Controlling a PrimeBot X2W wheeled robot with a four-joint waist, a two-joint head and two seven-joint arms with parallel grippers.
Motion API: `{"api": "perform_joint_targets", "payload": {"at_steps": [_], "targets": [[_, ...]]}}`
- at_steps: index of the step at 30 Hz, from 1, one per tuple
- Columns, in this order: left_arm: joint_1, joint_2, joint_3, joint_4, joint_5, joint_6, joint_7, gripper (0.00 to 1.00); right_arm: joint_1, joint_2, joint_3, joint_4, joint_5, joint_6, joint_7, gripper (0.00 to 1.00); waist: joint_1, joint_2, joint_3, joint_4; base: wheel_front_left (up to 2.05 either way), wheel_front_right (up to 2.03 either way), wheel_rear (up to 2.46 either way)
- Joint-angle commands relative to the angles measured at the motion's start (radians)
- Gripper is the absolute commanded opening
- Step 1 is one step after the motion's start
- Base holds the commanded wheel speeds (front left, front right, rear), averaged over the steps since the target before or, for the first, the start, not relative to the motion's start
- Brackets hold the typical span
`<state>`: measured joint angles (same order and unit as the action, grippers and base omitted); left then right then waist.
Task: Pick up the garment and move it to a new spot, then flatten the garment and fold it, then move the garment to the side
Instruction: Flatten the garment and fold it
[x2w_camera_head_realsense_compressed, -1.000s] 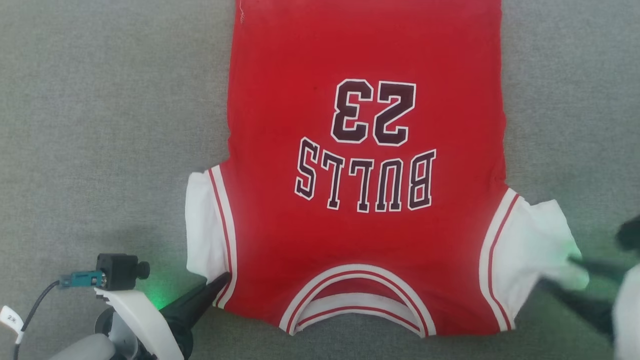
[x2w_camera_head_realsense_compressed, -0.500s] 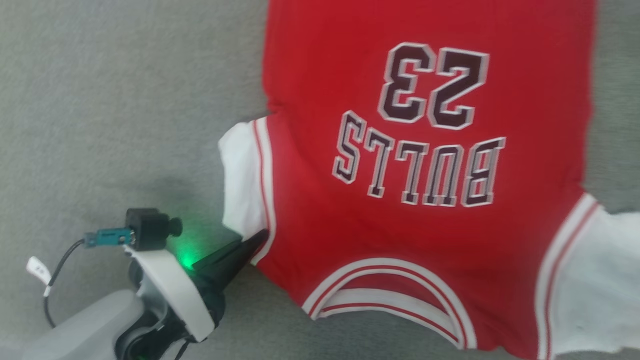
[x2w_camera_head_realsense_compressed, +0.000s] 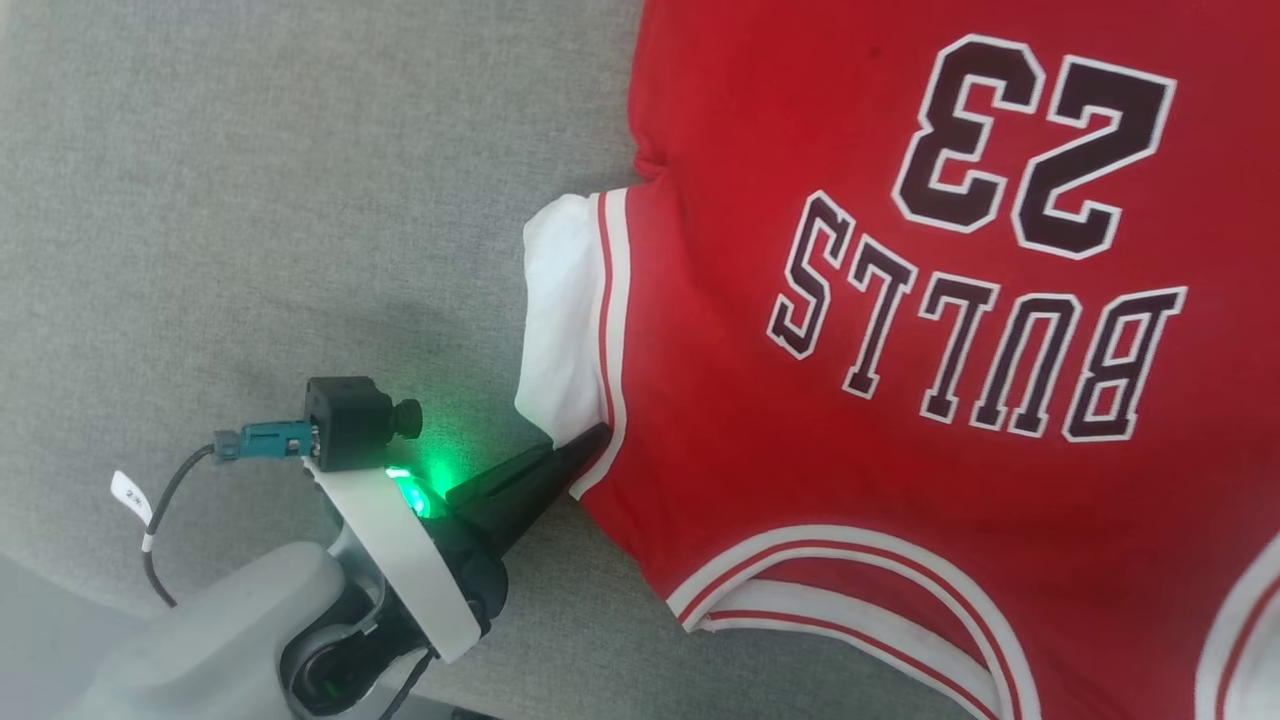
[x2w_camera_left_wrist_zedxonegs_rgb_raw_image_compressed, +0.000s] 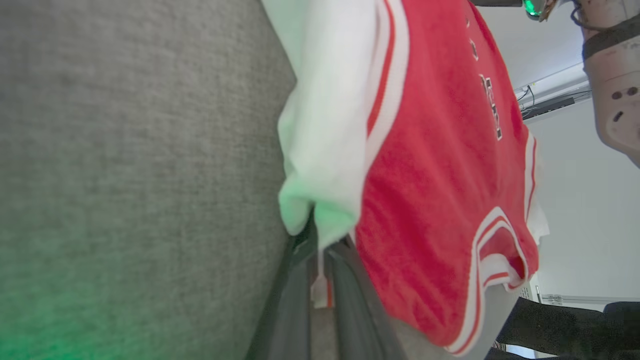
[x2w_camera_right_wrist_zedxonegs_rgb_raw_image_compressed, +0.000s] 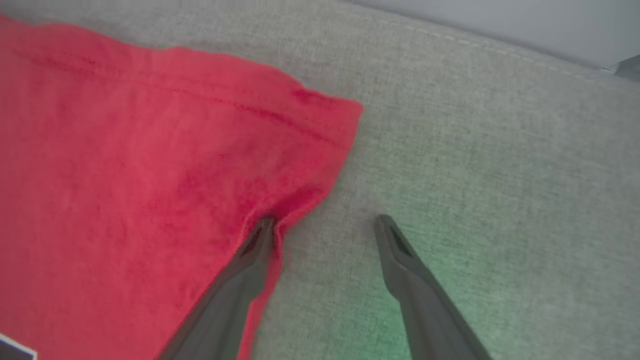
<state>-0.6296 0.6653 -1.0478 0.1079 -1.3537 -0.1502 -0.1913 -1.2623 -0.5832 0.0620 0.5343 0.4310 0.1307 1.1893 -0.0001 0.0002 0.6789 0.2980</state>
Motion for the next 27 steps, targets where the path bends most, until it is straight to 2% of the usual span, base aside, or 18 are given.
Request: {"api": "perform_joint_targets", "payload": {"at_steps": [1, 3, 4, 5, 6, 7, 12, 17, 22, 23, 27], "targets": [[0.022, -0.064, -0.047, 0.093, -0.02, 0.037, 0.021, 0.0, 0.006, 0.017, 0.005, 0.032, -0.012, 0.0, 0.008, 1.0, 0.0001, -0.0002, 0.01, 0.007, 0.0, 0.0, 0.0], [0.013, -0.067, -0.053, 0.095, -0.025, 0.038, 0.019, 0.0, -0.001, 0.025, 0.012, 0.053, -0.022, 0.0, 0.016, 1.0, 0.0001, -0.0002, 0.013, 0.008, 0.0, 0.0, 0.0], [0.007, -0.069, -0.057, 0.097, -0.028, 0.038, 0.018, 0.0, -0.004, 0.027, 0.012, 0.061, -0.028, 0.0, 0.014, 0.97, 0.0001, -0.0002, 0.014, 0.008, 0.0, 0.0, 0.0], [0.002, -0.072, -0.06, 0.099, -0.03, 0.038, 0.016, 0.0, -0.004, 0.03, 0.015, 0.066, -0.029, 0.0, 0.012, 0.43, 0.0001, -0.0002, 0.014, 0.008, 0.0, 0.0, 0.0], [-0.005, -0.075, -0.063, 0.099, -0.032, 0.038, 0.015, 0.0, -0.005, 0.03, 0.021, 0.07, -0.03, 0.0, 0.007, 0.15, 0.0001, -0.0002, 0.013, 0.008, 0.0, 0.0, 0.0], [-0.008, -0.078, -0.064, 0.099, -0.035, 0.038, 0.013, 0.0, -0.006, 0.029, 0.017, 0.075, -0.028, 0.0, -0.002, 0.0, 0.0001, -0.0002, 0.01, 0.006, 0.0, 0.0, 0.0], [-0.006, -0.065, -0.069, 0.106, -0.049, 0.038, -0.009, 0.0, 0.012, 0.0, 0.015, 0.08, 0.003, 0.0, -0.049, 0.0, 0.0001, -0.0002, -0.029, -0.008, 0.0, 0.0, 0.0], [0.029, -0.021, -0.064, 0.111, -0.069, 0.037, -0.033, 0.0, 0.104, -0.037, 0.081, 0.013, 0.107, 0.0, -0.067, 0.0, 0.0001, -0.0002, -0.116, -0.043, 0.0, 0.0, 0.0], [0.073, 0.025, -0.059, 0.107, -0.083, 0.03, -0.047, 0.0, 0.292, -0.138, 0.164, -0.156, 0.261, 0.0, -0.048, 0.0, 0.0001, -0.0002, -0.213, -0.086, 0.0, 0.0, 0.0], [0.073, 0.025, -0.059, 0.107, -0.083, 0.03, -0.047, 0.0, 0.292, -0.138, 0.164, -0.156, 0.261, 0.0, -0.048, 0.0, 0.0001, -0.0002, -0.213, -0.086, 0.0, 0.0, 0.0], [0.095, 0.051, -0.044, 0.101, -0.096, 0.025, -0.056, 0.0, 0.513, -0.236, 0.177, -0.339, 0.392, 0.0, -0.016, 0.0, 0.0001, -0.0002, -0.27, -0.121, 0.0, 0.0, 0.0]]}}
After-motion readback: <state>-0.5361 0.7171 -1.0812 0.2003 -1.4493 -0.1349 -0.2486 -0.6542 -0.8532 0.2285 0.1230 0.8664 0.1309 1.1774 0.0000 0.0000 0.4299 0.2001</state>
